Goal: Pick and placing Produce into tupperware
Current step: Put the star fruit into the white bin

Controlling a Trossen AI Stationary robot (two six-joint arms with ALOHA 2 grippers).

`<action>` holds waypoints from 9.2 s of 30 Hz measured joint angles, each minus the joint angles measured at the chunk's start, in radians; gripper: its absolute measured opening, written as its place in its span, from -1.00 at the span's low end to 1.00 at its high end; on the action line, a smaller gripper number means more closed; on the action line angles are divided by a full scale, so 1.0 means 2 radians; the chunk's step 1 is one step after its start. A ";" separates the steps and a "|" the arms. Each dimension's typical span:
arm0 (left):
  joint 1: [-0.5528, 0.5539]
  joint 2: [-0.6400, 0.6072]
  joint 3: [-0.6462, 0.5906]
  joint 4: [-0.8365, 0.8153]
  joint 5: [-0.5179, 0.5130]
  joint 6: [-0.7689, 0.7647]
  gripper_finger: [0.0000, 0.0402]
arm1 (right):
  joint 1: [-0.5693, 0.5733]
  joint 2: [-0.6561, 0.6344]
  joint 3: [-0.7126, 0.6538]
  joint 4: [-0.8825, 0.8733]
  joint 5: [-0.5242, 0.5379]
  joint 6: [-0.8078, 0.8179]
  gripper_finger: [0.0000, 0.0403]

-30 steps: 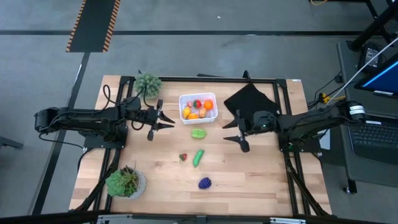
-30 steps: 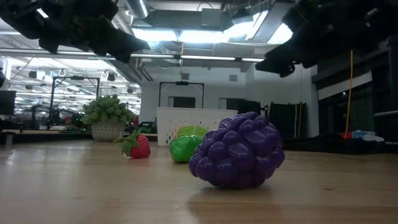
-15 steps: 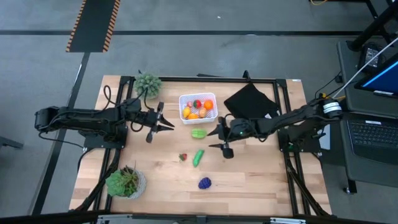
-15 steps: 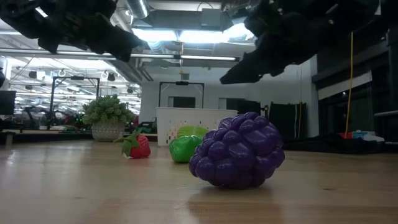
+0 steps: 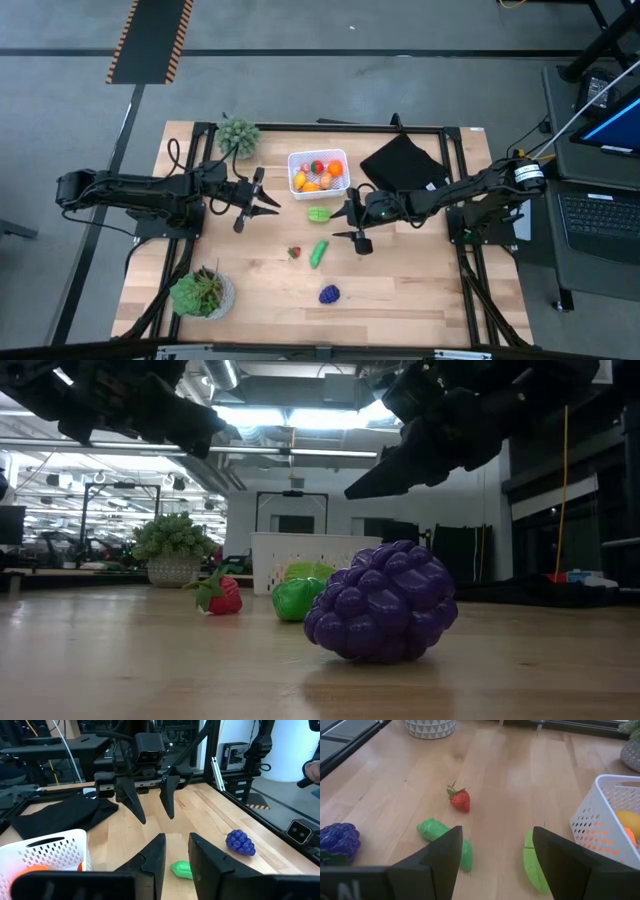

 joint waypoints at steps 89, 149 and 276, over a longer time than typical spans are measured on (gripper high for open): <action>0.000 0.001 0.000 -0.051 -0.036 0.004 -0.47 | -0.027 0.154 0.202 -0.171 0.083 0.020 0.25; 0.000 0.001 0.000 -0.062 -0.036 0.004 -0.56 | -0.036 0.209 0.201 -0.189 0.083 0.077 0.98; -0.002 0.001 0.000 -0.059 -0.036 0.000 -0.93 | -0.111 -0.047 -0.109 0.229 0.054 0.055 0.06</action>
